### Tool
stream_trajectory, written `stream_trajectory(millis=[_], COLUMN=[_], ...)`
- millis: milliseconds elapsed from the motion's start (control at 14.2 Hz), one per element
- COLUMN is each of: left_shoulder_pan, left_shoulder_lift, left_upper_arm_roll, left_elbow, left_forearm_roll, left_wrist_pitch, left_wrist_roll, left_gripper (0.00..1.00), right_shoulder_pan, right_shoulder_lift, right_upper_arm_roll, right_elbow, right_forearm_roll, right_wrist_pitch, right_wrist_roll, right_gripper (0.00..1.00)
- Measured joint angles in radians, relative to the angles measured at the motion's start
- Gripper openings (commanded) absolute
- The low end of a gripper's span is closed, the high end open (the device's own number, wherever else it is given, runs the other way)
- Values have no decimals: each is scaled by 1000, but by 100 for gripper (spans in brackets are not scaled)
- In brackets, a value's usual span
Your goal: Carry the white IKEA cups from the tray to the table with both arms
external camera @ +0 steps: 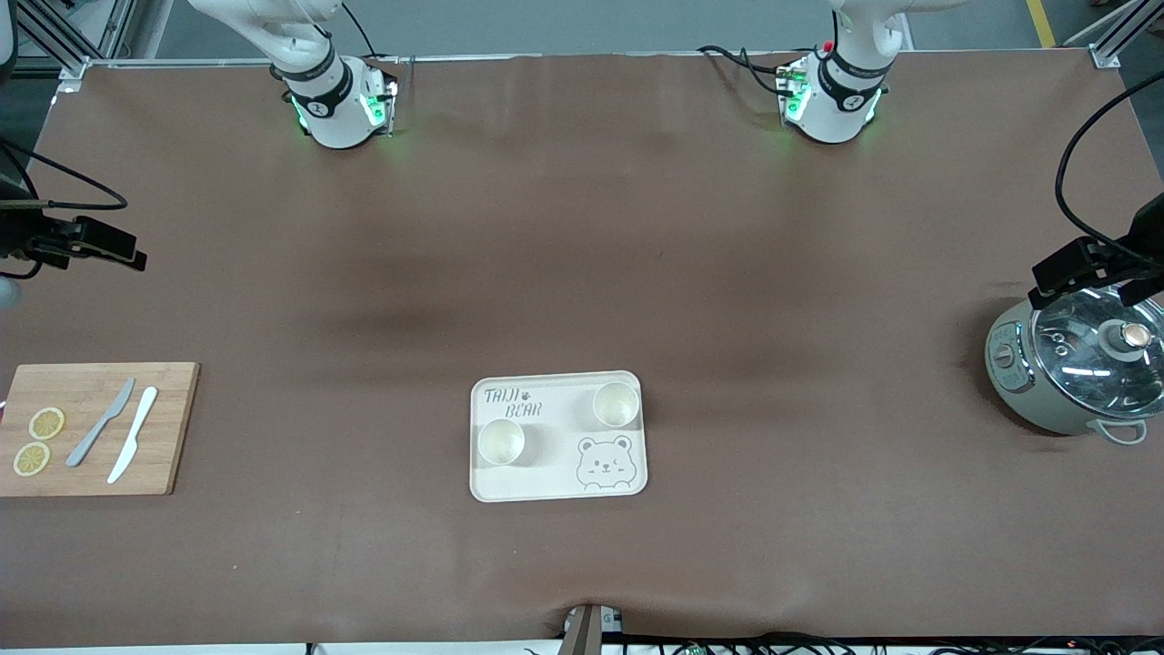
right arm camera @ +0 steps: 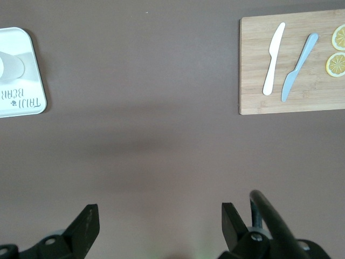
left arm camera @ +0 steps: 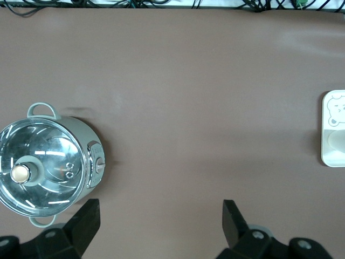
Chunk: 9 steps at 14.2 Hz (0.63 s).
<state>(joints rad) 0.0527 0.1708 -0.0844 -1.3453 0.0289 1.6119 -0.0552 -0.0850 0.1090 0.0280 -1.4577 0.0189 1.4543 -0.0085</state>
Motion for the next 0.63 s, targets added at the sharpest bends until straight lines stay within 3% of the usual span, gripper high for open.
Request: stream_trajectory(millis=[492, 633], left_shoulder_pan=[-15, -38], left_shoulder_lift=[67, 84], left_upper_arm_roll=[-9, -11], left_elbow=[-25, -25], left_forearm_roll=[0, 0], left_wrist_pitch=[1, 14], left_wrist_roll=[-7, -55], left_gripper=[100, 100], right_shoulder_pan=[7, 32], right_shoulder_lift=[-1, -1], right_upper_arm_roll=[2, 3], right_elbow=[8, 8], right_forearm_roll=[-8, -70], right_wrist_pitch=[0, 0], right_wrist_roll=[0, -1], right_gripper=[100, 100])
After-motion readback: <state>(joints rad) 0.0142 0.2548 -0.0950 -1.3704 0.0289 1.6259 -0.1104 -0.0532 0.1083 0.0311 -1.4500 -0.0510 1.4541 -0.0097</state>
